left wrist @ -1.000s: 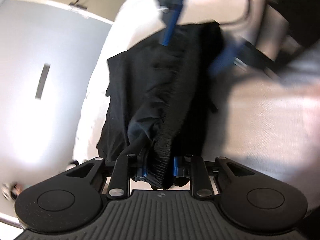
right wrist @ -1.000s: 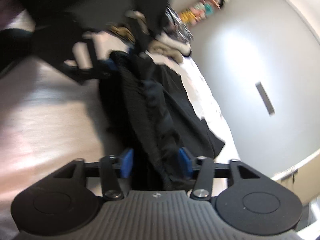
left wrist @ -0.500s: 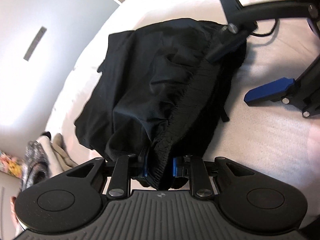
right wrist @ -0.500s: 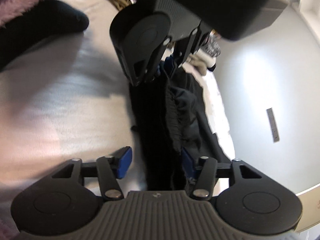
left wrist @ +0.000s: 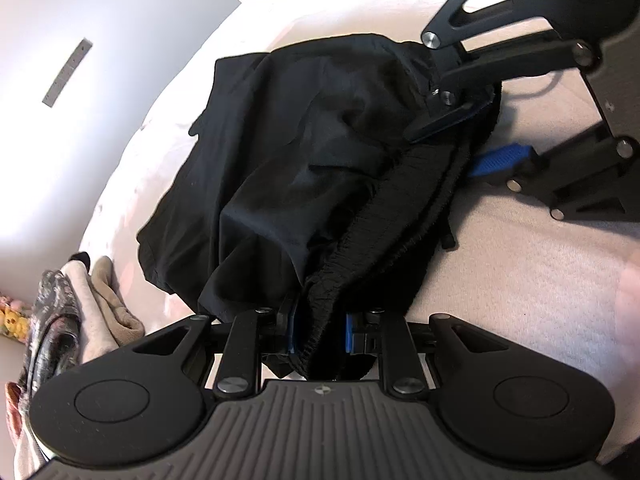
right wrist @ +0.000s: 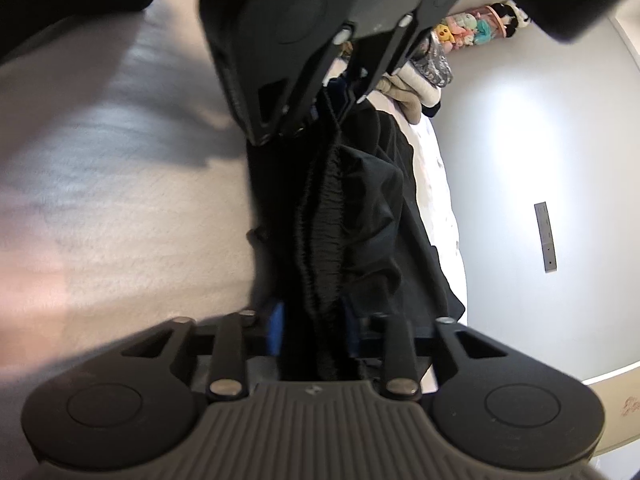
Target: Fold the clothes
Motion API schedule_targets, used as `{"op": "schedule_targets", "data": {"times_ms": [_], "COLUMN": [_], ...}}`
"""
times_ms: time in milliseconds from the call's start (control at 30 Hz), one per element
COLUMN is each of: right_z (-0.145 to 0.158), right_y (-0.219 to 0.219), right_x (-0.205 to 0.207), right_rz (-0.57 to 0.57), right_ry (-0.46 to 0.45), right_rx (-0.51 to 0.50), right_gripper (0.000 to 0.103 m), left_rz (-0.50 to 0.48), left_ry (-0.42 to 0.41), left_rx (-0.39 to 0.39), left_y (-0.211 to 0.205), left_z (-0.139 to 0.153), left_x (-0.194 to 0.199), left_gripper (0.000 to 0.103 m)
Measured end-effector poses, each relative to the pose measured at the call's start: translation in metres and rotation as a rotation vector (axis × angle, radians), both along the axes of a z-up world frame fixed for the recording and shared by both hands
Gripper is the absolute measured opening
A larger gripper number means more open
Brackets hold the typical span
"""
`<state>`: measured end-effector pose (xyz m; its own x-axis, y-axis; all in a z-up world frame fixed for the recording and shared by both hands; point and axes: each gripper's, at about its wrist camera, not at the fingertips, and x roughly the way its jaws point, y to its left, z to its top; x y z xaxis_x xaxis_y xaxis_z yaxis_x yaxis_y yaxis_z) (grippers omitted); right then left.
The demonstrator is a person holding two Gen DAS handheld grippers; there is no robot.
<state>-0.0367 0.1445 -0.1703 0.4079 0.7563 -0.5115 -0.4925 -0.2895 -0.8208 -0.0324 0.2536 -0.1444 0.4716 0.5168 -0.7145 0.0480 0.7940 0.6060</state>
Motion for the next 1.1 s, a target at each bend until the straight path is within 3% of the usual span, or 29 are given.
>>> {"op": "schedule_targets", "data": {"times_ms": [67,133,200,433,600,733,800,867,967,1100], "right_z": [0.006,0.012,0.018,0.038,0.047,0.043,0.037,0.035,0.035,0.027], "right_y": [0.000,0.001,0.001,0.003,0.004,0.005,0.020,0.021,0.020,0.016], "right_x": [0.005,0.009,0.014,0.033,0.054,0.060,0.054,0.052,0.050,0.036], "right_rz": [-0.020,-0.039,-0.059,-0.122,-0.138,-0.135,-0.128,-0.124,-0.114,-0.078], "right_ry": [0.054,0.107,0.161,0.342,0.418,0.429,0.427,0.425,0.406,0.316], "right_rx": [0.013,0.026,0.039,0.085,0.112,0.111,0.104,0.097,0.076,0.048], "right_gripper": [0.027,0.027,0.027,0.027,0.027,0.027,0.027,0.027,0.027,0.038], "left_rz": [-0.047,-0.106,-0.171,-0.329,-0.302,-0.250,-0.218,-0.191,-0.160,-0.135], "left_ry": [-0.011,-0.029,-0.052,-0.010,0.094,0.128,0.123,0.119,0.110,0.084], "left_rx": [0.056,0.111,0.145,0.221,0.282,0.351,0.355,0.314,0.271,0.213], "left_y": [-0.009,-0.021,-0.033,-0.061,-0.057,-0.052,-0.049,-0.047,-0.045,-0.042], "left_z": [0.002,0.007,0.011,0.009,-0.013,-0.028,-0.030,-0.026,-0.021,-0.011], "left_x": [-0.004,-0.011,-0.019,-0.034,-0.022,-0.010,-0.005,-0.003,-0.001,-0.002], "left_gripper": [0.025,0.046,0.060,0.062,0.063,0.063,0.062,0.051,0.022,0.017]}}
